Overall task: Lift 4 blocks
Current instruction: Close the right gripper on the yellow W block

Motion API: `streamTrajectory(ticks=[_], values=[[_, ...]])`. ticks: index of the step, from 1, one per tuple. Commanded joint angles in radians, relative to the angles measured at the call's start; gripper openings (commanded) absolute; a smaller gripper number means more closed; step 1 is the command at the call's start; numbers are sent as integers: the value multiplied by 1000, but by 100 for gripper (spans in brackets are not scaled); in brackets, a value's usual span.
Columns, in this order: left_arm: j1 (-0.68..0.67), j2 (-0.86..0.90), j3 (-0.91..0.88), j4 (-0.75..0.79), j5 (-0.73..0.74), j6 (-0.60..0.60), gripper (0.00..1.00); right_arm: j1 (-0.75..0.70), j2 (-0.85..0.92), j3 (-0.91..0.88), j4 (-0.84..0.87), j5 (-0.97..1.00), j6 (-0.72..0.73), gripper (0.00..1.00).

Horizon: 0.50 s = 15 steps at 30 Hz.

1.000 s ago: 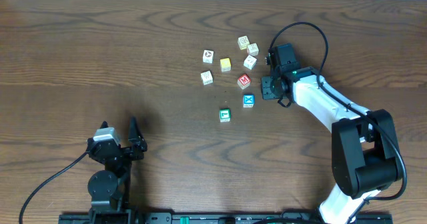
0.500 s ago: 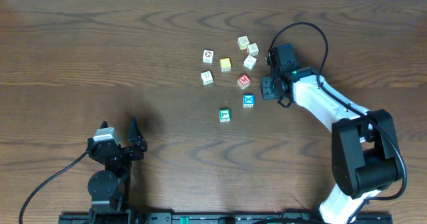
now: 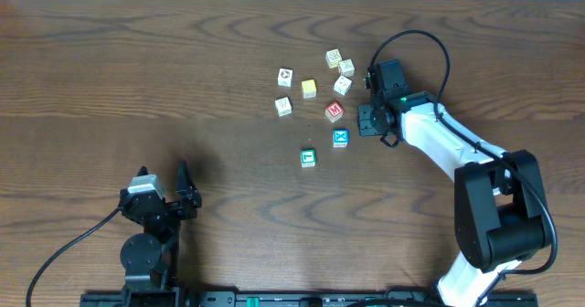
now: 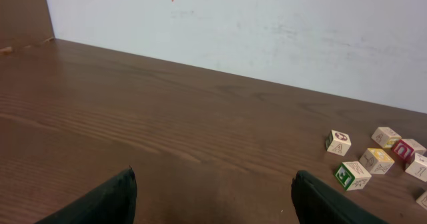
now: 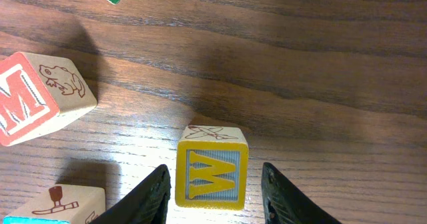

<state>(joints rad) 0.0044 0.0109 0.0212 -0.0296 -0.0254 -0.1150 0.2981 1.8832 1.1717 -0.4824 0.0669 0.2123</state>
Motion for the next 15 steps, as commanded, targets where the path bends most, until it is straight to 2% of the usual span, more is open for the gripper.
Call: streamTrajectory(ticks=[1, 15], values=[[-3, -6, -16, -44, -9, -2, 75, 14, -20, 6, 1, 3, 19, 41], [-3, -6, -16, -44, -9, -2, 75, 27, -20, 6, 2, 2, 20, 26]])
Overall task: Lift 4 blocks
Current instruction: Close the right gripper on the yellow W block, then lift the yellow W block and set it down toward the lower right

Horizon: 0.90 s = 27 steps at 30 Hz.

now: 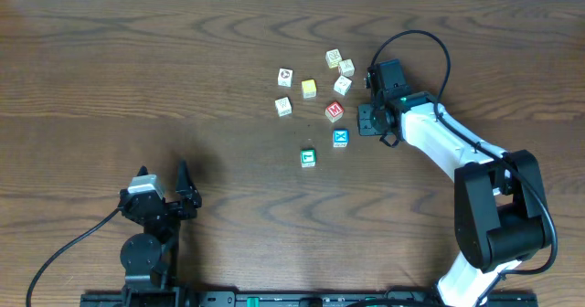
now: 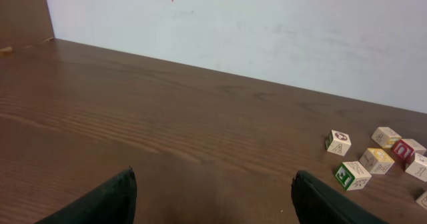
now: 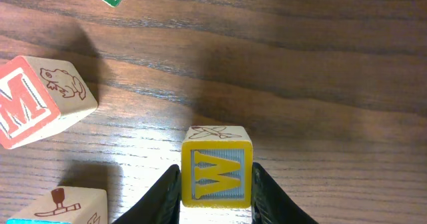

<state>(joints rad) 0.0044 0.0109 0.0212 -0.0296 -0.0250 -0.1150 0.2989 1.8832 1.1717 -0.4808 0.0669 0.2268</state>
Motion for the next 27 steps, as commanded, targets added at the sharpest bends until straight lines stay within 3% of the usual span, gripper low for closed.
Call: streamTrajectory(ticks=[1, 15, 27], values=[[-3, -6, -16, -44, -10, -2, 75, 28, -20, 6, 1, 2, 5, 26], [-3, -6, -16, -44, -10, -2, 75, 36, -51, 6, 3, 3, 12, 24], [-3, -6, -16, -44, -10, -2, 75, 36, -390, 6, -162, 4, 18, 24]])
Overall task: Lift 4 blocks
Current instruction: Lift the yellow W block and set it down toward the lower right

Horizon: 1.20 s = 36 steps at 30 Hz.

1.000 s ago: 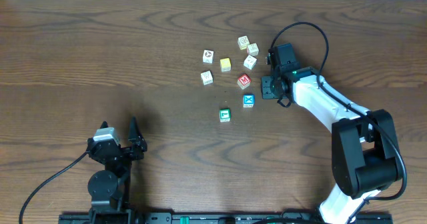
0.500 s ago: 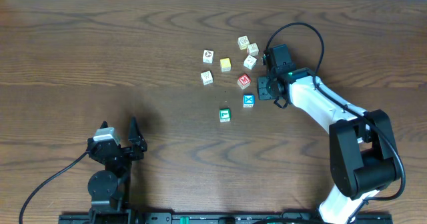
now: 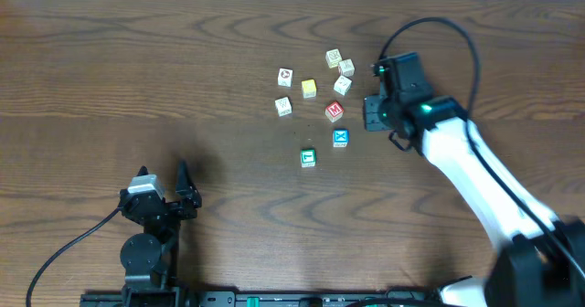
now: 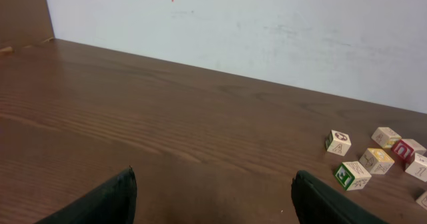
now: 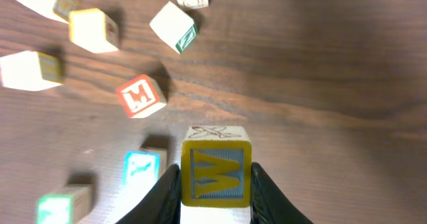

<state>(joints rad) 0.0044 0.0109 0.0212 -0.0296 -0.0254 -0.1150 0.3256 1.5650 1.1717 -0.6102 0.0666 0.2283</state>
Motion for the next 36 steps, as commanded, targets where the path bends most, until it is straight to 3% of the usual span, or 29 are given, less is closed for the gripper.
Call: streamTrajectory(ticks=[1, 7, 14, 18, 26, 36], values=[[-3, -6, -16, -44, -9, -2, 75, 9, -103, 6, -64, 9, 28, 23], [-3, -6, -16, -44, -9, -2, 75, 9, -232, 6, -253, 11, 72, 20], [-3, -6, -16, -44, -9, -2, 75, 9, -243, -23, -431, 9, 179, 15], [-3, -6, -16, -44, -9, -2, 75, 10, -243, -126, -399, 3, 234, 16], [-3, -6, -16, -44, -9, -2, 75, 42, -243, -401, -124, -102, 254, 20], [-3, -6, -16, -44, -9, -2, 75, 95, -243, -458, -43, -101, 234, 23]])
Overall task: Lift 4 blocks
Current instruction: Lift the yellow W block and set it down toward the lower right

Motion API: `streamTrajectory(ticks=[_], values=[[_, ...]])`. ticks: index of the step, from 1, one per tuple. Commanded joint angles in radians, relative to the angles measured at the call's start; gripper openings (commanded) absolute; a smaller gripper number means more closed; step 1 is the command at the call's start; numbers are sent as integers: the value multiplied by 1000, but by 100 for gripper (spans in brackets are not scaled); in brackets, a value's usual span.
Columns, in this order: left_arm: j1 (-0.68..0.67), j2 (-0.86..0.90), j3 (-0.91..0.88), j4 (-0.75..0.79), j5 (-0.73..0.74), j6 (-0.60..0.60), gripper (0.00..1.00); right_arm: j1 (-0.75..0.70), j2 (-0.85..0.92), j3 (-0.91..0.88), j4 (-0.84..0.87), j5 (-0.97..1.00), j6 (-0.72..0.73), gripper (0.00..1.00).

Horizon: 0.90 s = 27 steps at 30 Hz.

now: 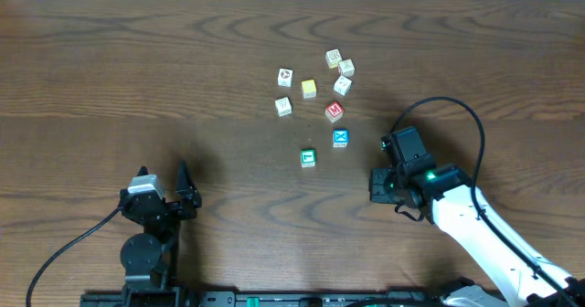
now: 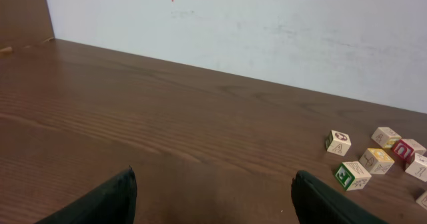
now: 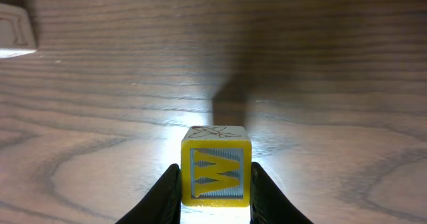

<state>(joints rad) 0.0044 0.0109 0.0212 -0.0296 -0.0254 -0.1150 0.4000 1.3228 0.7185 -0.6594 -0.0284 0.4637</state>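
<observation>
My right gripper point(image 3: 215, 185) is shut on a yellow block with a W face point(image 3: 216, 174), close over the wood; whether it touches the table cannot be told. In the overhead view this gripper point(image 1: 380, 185) sits at the near right and hides the block. Several loose blocks lie in a cluster beyond it, among them a red one point(image 1: 335, 111), a blue one point(image 1: 340, 138) and a green one point(image 1: 308, 157). The left gripper point(image 2: 213, 199) rests open and empty at the near left point(image 1: 174, 200), far from the cluster.
The brown wooden table point(image 1: 137, 69) fills the view, with a white wall point(image 2: 267, 24) behind its far edge. In the left wrist view the loose blocks point(image 2: 360, 163) show at the far right. The corner of one pale block point(image 3: 13, 32) shows at the upper left of the right wrist view.
My right gripper, still shut on the W block, has moved from beside the cluster toward the near edge of the table. The block now hangs low over the wood. The left arm is unchanged.
My right gripper stood open around the W block on the table beside the red block. Then it was shut on it. Then it held the block high above the cluster, and now holds it low at the near right, away from the others.
</observation>
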Motion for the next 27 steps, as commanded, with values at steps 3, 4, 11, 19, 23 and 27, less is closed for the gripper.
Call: streamTrajectory(ticks=[3, 4, 11, 19, 23, 27], values=[[-3, -6, -16, -44, -9, -2, 75, 36, 0, -7, 18, -6, -13, 23], [-3, -6, -16, -44, -9, -2, 75, 42, 0, -7, 22, -6, -13, 23], [-3, -6, -16, -44, -9, -2, 75, 77, 0, -9, 92, 2, -16, 26], [-3, -6, -16, -44, -9, -2, 75, 79, 27, -9, 155, 50, -16, 29], [-3, -6, -16, -44, -9, -2, 75, 79, 69, -9, 167, 53, -16, 28], [-3, -6, -16, -44, -9, -2, 75, 79, 115, -9, 189, 52, -16, 28]])
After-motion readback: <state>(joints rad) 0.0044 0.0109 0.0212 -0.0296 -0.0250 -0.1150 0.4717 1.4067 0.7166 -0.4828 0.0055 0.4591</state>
